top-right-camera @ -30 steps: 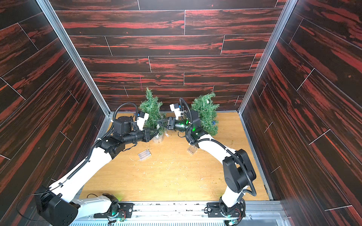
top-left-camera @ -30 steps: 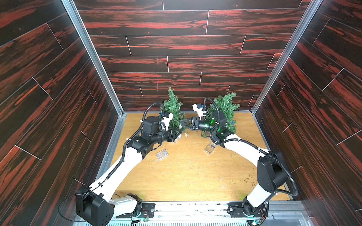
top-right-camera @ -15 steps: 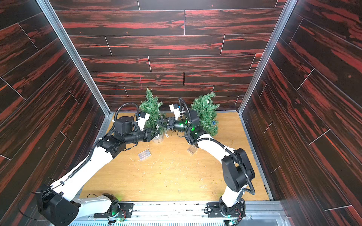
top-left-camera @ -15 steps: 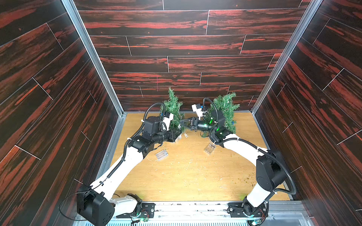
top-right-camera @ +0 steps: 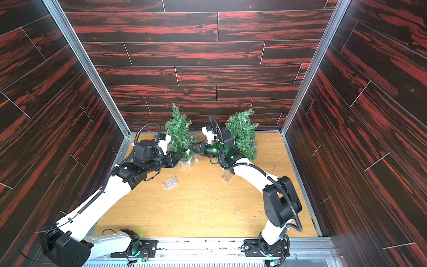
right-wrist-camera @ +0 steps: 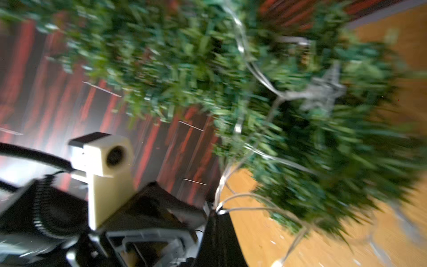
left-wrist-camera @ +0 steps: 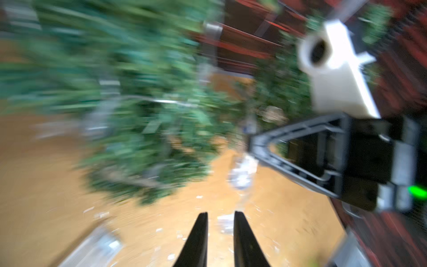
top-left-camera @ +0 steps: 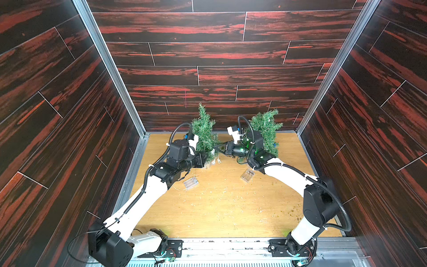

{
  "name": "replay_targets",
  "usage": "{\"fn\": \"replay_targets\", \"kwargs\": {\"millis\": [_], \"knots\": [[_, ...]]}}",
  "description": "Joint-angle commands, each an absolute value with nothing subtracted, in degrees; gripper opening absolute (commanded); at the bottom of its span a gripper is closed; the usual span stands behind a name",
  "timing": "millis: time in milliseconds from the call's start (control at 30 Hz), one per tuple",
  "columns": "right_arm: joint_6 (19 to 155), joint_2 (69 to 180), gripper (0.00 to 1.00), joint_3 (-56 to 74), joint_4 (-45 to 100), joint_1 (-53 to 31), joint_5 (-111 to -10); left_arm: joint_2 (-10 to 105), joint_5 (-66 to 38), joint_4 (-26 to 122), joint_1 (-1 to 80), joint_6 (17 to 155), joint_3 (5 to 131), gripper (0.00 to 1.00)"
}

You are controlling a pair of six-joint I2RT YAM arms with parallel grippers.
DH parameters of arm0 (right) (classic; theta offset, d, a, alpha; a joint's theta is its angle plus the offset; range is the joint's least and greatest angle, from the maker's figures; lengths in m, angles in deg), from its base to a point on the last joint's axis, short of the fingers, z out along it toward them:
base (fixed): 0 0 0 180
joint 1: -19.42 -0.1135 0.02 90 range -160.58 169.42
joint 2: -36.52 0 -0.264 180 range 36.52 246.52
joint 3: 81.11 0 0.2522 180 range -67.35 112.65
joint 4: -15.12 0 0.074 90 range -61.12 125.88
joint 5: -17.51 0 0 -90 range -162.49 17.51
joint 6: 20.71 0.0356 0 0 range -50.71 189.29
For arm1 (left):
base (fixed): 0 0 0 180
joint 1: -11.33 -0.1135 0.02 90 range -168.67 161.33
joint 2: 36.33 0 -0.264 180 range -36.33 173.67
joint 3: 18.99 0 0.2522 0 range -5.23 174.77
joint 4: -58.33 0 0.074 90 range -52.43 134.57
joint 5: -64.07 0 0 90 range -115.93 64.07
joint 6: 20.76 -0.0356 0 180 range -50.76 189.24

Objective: Remove string lights from the small christmas tree
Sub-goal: Remove the light string from the Christmas tree.

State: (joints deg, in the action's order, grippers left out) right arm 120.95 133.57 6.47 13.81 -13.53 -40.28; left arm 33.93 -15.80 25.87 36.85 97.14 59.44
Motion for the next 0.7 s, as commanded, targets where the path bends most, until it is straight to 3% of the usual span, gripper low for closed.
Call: {"fn": "replay_targets", "kwargs": {"millis": [0, 100, 267, 667], "knots": [[114.78, 129.18, 0.00, 11.35, 25.07, -12.44, -45.18, 30.47, -27.39, 20.54, 36.82, 100.01, 58.85, 0.25], [111.41, 128.04, 0.00, 14.58, 30.54, -11.60, -47.11, 28.06, -31.48, 20.33, 36.73, 101.51, 56.14, 0.28], [107.76, 128.38, 0.00, 22.93, 38.15, -10.61, -48.66, 23.97, -37.82, 21.52, 36.00, 105.54, 50.24, 0.45], [101.69, 139.51, 0.00, 49.95, 49.70, -9.86, -55.85, 23.72, -35.42, 29.28, 27.85, 111.29, 40.47, 0.49]]}}
